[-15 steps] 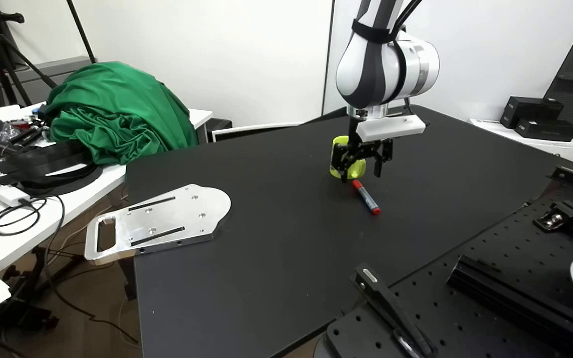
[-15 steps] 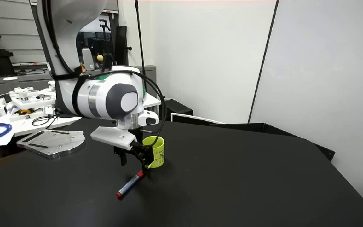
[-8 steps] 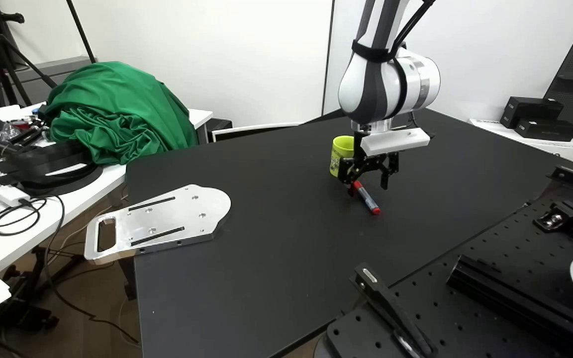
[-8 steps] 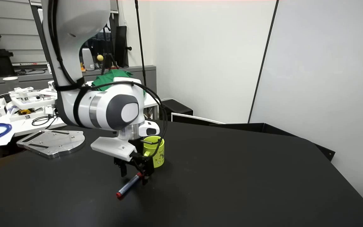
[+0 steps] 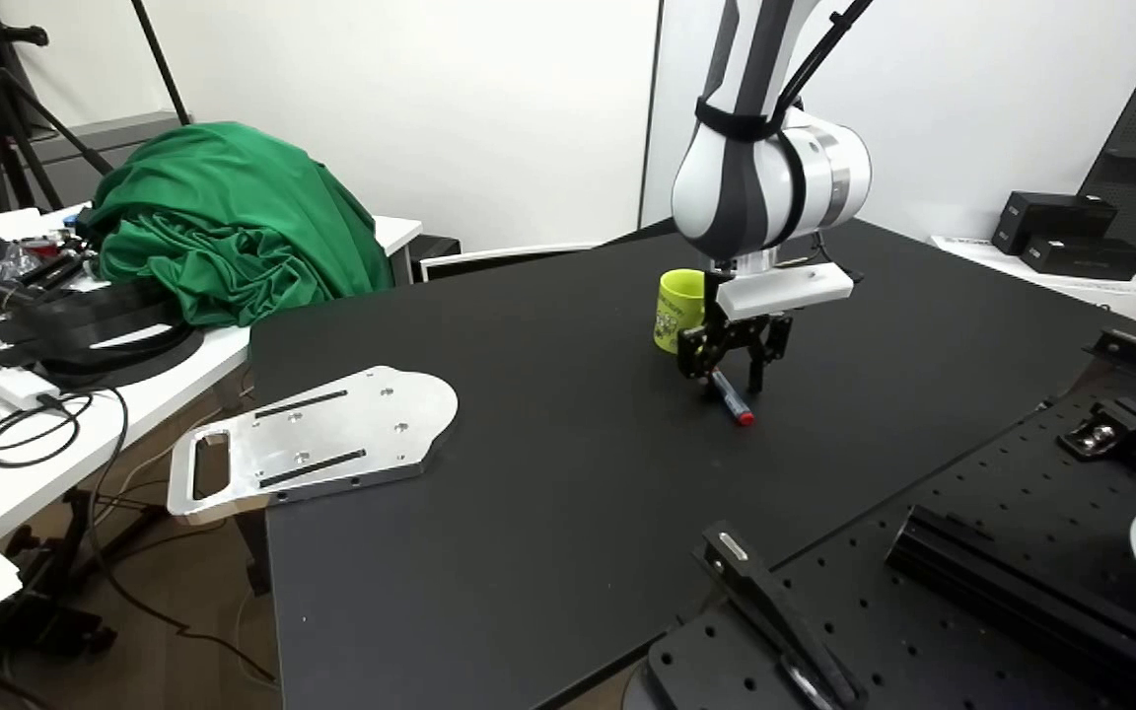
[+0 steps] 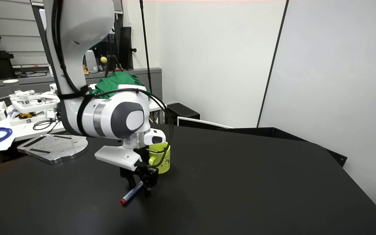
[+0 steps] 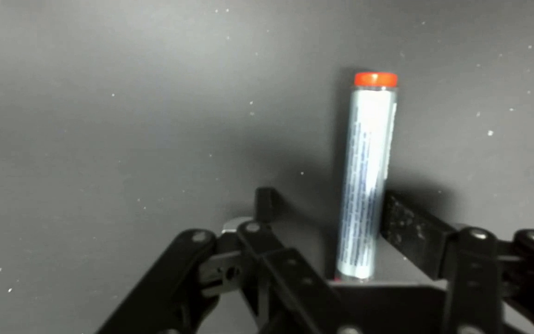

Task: Pick the marker and put it in the cup

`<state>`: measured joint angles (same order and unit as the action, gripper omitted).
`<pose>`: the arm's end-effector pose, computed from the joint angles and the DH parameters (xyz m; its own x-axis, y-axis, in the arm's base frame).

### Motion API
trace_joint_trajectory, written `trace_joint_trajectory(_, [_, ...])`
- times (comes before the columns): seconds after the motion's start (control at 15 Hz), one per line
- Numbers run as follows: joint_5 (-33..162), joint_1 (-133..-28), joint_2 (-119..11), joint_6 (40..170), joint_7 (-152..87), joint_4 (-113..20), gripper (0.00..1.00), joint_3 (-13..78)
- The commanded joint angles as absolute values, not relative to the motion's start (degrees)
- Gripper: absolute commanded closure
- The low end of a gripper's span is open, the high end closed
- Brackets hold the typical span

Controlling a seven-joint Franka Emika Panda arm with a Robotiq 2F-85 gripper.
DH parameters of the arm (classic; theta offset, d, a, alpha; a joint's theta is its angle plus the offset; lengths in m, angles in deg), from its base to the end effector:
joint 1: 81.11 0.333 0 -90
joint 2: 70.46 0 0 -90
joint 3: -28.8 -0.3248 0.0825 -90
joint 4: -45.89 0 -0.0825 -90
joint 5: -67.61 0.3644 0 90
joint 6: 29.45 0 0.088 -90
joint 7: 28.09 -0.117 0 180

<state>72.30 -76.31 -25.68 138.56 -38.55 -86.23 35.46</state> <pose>0.4592 -0.0302 0.0198 0.9543 -0.2699 -0.1280 -0.2581 -0.9608 0.1017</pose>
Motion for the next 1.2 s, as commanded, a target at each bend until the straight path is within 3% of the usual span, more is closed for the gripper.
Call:
trace_joint_trajectory(0.0, [73.29,-75.0,-24.64,137.78,-41.47,-85.05,0.68,36.95])
trace_joint_trajectory(0.27, [74.58,-75.95,-26.08,134.93,-42.41,-84.65,0.94,37.16])
trace_joint_trajectory(0.33, [74.94,-76.58,-26.58,133.85,-42.49,-84.45,0.96,36.97])
trace_joint_trajectory(0.67, [77.08,-79.04,-28.85,122.34,-43.23,-81.8,0.94,36.42])
trace_joint_trajectory(1.13, [79.88,-83.27,-33.4,88.64,-46.16,-73.62,0.94,35.44])
